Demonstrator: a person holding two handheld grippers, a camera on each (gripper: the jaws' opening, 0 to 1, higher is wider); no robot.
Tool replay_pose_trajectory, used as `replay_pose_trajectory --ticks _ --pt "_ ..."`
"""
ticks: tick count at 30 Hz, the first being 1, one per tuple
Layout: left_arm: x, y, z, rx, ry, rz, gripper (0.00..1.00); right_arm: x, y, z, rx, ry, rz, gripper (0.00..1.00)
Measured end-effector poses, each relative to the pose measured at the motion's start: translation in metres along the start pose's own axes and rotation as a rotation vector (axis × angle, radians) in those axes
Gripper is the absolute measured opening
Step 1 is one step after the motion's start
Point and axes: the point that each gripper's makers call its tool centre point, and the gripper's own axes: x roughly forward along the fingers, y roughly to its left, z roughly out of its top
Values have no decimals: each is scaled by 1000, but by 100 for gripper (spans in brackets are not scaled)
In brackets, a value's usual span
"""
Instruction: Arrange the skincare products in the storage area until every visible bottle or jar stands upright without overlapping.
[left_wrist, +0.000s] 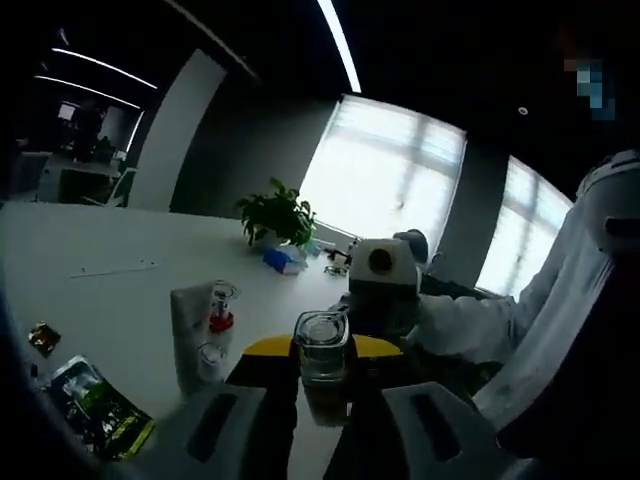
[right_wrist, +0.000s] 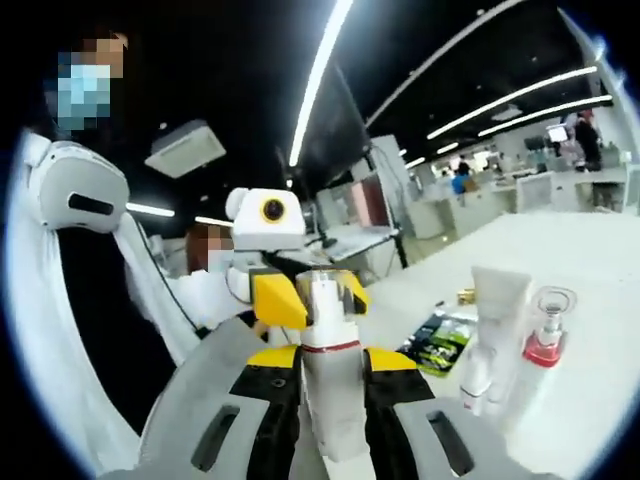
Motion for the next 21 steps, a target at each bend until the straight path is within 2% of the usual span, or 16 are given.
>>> replay_pose_trajectory --ticks 4,10,11,16,19,21 --pt "3 11 -5 32 11 77 14 3 -13 -5 -35 44 -104 17" --pt "6 19 -14 91 44 143 14 6 -23 -15 -83 106 -215 16" --pt "6 20 -16 98 49 153 13 6 -26 -18 -63 118 -252 16" --pt "8 20 -15 89 36 171 13 9 -36 -29 -67 131 -310 16" --pt "8 21 -13 66 16 174 13 9 -41 -41 -94 182 -366 16" --pt "9 22 -14 59 13 183 14 11 -40 -45 -89 179 -395 16"
